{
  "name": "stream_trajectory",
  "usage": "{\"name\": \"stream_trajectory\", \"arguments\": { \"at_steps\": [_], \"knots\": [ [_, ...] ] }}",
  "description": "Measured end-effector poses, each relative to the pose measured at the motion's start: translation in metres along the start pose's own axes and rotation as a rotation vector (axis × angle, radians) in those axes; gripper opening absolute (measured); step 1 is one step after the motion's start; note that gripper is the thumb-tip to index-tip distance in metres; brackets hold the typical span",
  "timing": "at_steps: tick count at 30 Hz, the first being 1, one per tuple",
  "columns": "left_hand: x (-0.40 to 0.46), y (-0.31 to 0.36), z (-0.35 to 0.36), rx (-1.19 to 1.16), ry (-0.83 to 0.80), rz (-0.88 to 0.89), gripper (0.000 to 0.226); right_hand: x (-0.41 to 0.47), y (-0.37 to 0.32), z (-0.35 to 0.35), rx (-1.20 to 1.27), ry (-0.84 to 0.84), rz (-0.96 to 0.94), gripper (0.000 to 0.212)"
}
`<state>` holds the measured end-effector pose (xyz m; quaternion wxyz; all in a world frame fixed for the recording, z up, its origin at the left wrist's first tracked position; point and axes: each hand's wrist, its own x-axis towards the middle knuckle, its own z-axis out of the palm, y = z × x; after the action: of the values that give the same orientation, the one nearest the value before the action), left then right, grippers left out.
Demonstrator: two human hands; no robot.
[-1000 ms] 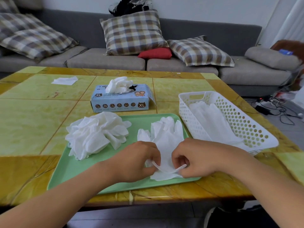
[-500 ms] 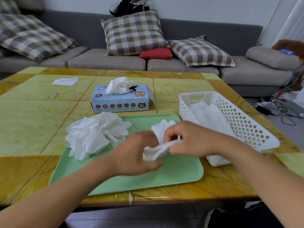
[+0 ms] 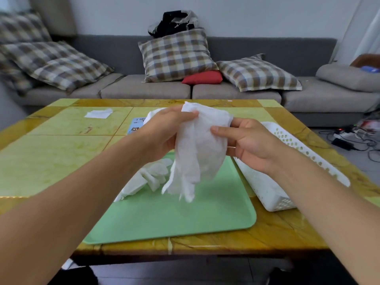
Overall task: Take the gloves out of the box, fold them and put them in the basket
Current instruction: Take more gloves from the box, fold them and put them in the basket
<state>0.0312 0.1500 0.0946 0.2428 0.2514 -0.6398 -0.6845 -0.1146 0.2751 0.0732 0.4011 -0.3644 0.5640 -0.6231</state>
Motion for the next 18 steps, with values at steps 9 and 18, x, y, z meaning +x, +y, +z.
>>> {"name": "stream_trajectory", "arguments": {
  "at_steps": [9,18],
  "knots": [
    [-0.001,0.0,-0.006,0.114,-0.008,0.129,0.02,-0.003,-0.019,-0.011,-0.067,0.021,-0.138,0.025],
    [-0.003,0.001,-0.008,0.106,-0.02,0.194,0.02,0.003,-0.019,-0.008,0.044,-0.047,-0.064,0.032]
  ]
}}
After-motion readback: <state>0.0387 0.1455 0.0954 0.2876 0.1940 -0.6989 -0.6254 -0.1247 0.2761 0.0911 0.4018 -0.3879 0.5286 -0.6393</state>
